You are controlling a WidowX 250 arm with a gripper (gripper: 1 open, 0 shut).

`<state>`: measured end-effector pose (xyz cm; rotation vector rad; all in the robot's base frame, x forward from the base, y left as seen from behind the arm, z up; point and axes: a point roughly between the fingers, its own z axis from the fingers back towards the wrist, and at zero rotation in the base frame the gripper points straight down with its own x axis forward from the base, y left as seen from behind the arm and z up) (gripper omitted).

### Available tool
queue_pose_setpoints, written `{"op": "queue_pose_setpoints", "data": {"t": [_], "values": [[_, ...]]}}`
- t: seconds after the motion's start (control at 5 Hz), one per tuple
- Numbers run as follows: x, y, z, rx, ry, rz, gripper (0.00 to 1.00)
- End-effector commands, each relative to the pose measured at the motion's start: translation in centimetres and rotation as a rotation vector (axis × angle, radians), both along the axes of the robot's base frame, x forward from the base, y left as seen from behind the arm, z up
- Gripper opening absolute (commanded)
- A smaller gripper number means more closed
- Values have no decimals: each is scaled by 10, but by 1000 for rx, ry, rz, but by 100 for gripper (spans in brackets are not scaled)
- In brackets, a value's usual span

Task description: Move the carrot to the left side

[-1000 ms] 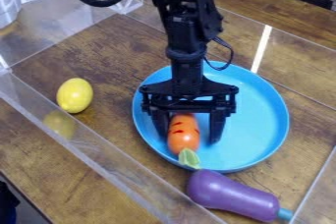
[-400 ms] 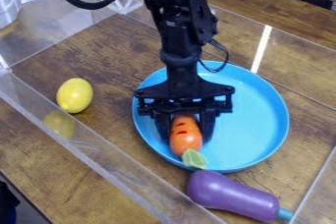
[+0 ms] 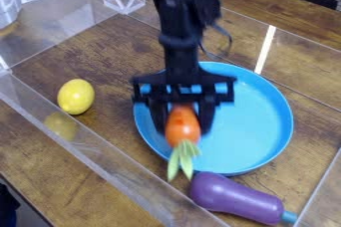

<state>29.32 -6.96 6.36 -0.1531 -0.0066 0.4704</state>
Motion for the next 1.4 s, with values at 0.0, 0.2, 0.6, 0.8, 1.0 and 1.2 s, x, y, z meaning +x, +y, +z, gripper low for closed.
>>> {"op": "queue_pose_setpoints", "data": {"t": [0.0,0.2,0.6,0.8,1.0,1.2], "values": [[25,22,43,-8,-109,51,0],[28,30,59,8,-129,56,0],[22,49,60,44,-145,79,0],[15,68,54,65,-149,139,0],[10,88,43,80,-156,124,0],[15,96,34,108,-171,83,0]]}}
